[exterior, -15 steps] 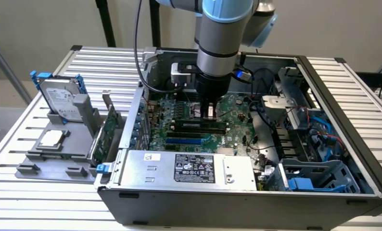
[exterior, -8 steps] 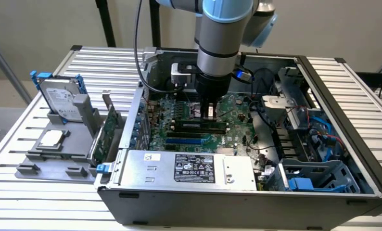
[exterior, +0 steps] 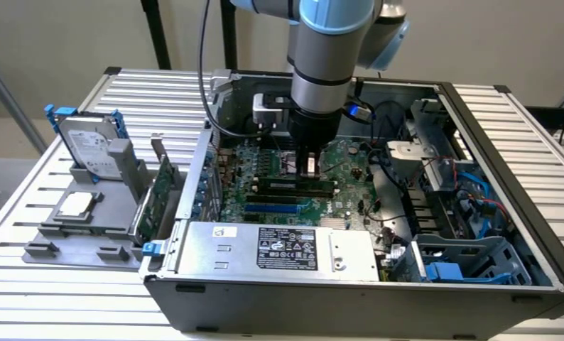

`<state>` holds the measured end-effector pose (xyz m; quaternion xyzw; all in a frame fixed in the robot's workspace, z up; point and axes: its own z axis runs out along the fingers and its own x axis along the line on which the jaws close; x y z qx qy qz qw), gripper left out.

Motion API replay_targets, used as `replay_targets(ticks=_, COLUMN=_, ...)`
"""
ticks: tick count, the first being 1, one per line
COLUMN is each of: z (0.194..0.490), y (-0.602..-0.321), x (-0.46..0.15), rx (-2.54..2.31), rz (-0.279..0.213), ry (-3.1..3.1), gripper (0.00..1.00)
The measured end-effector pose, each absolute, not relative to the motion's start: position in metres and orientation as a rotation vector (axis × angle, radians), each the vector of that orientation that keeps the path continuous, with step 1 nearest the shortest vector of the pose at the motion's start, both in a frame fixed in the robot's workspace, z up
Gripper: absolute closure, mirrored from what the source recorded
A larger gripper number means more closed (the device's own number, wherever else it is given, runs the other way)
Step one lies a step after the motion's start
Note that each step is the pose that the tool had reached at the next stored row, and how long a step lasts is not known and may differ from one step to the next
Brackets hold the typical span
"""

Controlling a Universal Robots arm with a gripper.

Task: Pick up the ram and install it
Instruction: 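Insert the ram into the slot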

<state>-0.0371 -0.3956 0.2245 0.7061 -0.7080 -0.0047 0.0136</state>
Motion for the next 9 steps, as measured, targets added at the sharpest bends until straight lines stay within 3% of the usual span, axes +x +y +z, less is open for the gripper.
replay_targets(ticks=9, z=0.2209, y=-0.3956, x=-0.0369, rx=2.199, rz=-0.015, ry=-2.205, gripper=0.86)
